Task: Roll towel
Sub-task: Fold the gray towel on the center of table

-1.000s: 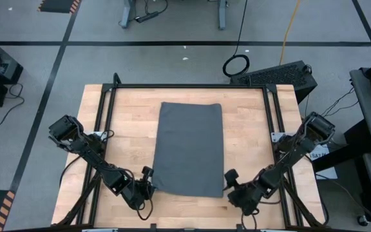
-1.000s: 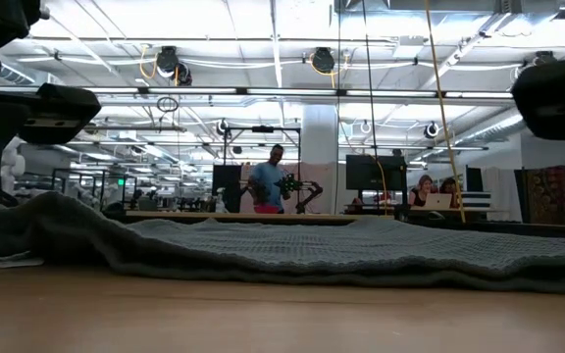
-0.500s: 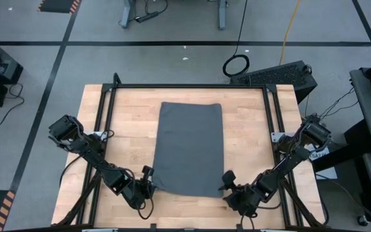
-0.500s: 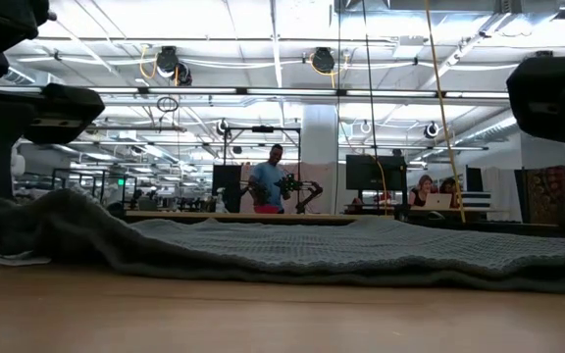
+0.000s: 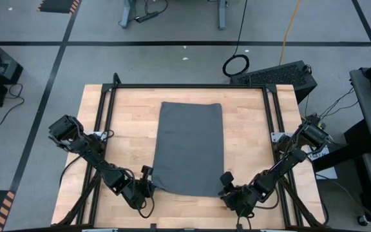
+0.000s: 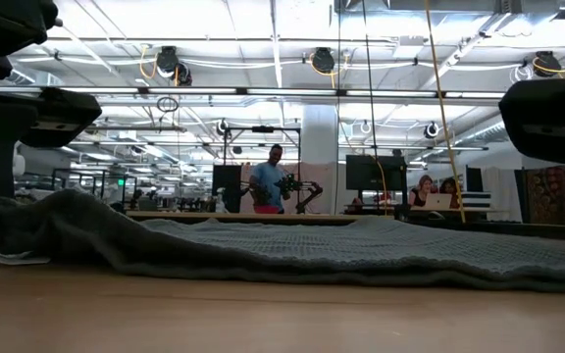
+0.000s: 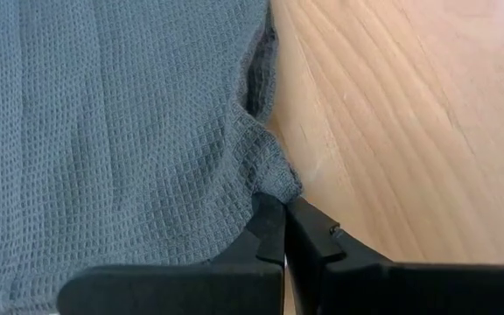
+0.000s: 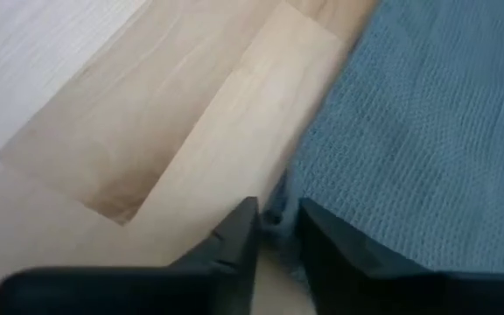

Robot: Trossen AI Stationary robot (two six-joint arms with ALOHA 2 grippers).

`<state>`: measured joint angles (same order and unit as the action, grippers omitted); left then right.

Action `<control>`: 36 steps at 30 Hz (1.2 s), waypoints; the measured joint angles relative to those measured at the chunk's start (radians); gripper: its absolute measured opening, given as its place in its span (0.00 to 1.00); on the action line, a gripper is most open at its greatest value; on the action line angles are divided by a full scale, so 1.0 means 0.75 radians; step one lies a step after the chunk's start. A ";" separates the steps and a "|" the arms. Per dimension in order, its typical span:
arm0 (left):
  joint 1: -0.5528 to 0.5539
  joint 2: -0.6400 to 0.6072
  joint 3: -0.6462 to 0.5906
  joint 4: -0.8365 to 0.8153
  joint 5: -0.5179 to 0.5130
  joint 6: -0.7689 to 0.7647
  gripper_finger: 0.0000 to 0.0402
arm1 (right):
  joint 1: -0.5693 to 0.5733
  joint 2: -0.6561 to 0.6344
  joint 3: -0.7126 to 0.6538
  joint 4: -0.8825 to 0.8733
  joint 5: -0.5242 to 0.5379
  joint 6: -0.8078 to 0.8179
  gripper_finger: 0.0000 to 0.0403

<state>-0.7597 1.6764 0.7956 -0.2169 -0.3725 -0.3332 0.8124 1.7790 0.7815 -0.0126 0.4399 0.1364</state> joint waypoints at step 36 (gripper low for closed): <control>-0.098 -0.086 0.001 0.099 -0.018 -0.107 0.00 | 0.019 -0.327 -0.004 0.039 -0.027 0.426 0.00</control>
<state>-0.8330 1.6117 0.7959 -0.1426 -0.3861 -0.4133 0.8264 1.5335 0.7788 0.0167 0.4194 0.4560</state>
